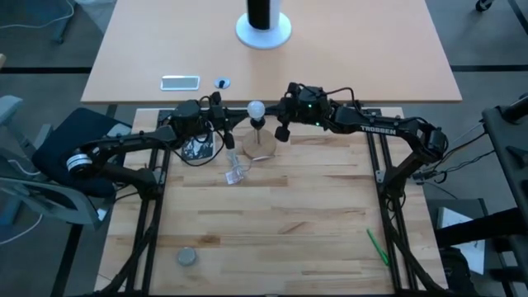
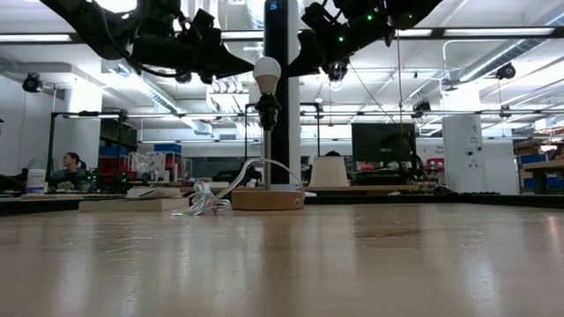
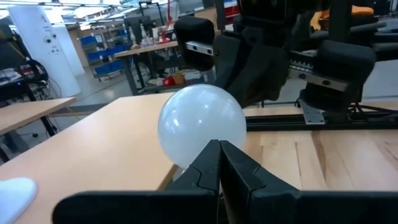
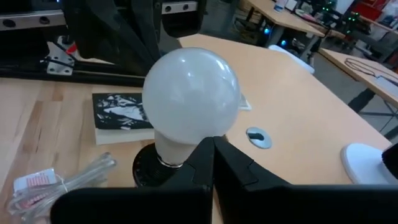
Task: Screw lightbulb
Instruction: Insert the lightbulb into the lamp
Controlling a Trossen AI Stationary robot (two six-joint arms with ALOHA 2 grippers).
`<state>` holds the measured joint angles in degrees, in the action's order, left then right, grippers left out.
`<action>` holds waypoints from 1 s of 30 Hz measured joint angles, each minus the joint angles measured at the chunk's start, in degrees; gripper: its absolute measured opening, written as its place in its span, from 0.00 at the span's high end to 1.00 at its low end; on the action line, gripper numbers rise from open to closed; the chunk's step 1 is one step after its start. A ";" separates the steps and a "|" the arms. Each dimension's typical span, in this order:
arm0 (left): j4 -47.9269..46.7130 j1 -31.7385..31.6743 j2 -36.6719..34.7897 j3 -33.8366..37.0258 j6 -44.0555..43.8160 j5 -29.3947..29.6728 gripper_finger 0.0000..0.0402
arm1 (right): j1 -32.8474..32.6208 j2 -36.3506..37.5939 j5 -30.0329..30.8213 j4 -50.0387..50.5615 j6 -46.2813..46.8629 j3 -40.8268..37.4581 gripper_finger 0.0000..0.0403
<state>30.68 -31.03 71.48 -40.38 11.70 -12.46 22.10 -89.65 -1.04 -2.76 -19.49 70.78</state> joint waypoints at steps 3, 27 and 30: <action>0.11 -0.11 0.00 0.00 0.62 0.77 1.00 | -0.31 0.00 -0.17 0.80 0.06 0.00 1.00; -1.13 -0.11 -0.40 0.01 -0.88 -0.17 1.00 | 0.56 0.00 3.94 -0.85 -1.86 -0.04 1.00; 0.19 -0.09 0.29 0.02 -0.87 -0.17 1.00 | 0.51 0.00 2.48 -0.83 -1.72 -0.04 1.00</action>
<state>30.88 -31.12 71.78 -40.36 10.83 -12.63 22.61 -89.65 1.44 -3.60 -21.20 70.74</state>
